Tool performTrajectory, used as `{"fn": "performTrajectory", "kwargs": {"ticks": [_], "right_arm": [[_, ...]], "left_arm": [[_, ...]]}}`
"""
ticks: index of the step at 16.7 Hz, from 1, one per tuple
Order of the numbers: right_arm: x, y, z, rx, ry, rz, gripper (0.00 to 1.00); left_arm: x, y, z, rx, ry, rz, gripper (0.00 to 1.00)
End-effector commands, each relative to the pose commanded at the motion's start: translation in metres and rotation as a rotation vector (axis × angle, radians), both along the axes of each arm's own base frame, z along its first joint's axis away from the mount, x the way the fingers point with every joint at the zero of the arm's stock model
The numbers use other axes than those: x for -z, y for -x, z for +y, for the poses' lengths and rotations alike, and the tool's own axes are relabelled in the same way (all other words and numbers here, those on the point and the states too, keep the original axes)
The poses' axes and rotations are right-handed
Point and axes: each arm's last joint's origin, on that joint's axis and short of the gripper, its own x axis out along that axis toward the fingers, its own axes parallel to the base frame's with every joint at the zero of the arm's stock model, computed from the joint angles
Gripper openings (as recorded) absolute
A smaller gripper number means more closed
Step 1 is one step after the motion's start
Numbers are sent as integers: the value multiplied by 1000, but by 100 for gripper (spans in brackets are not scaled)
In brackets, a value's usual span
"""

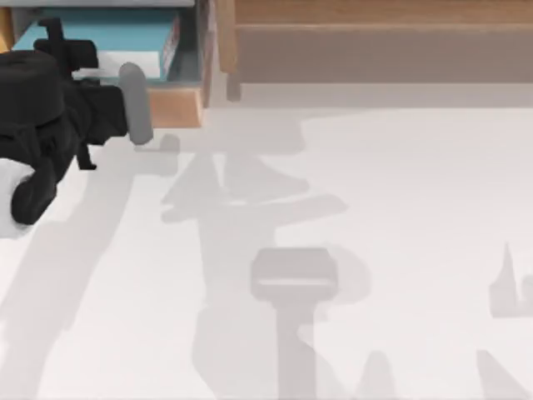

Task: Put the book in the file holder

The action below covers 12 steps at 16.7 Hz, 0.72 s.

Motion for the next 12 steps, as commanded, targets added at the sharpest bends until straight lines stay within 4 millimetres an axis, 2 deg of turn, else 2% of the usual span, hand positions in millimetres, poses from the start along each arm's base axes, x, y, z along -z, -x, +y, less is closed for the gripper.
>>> {"fn": "performTrajectory", "kwargs": {"ticks": [2, 6, 12], "right_arm": [[0, 0, 0, 0, 0, 0, 100], [0, 0, 0, 0, 0, 0, 100], [0, 0, 0, 0, 0, 0, 100]], "left_arm": [[3, -8, -2, 8, 0, 7, 0], [4, -8, -2, 9, 0, 10, 0], [4, -8, -2, 9, 0, 10, 45]]}}
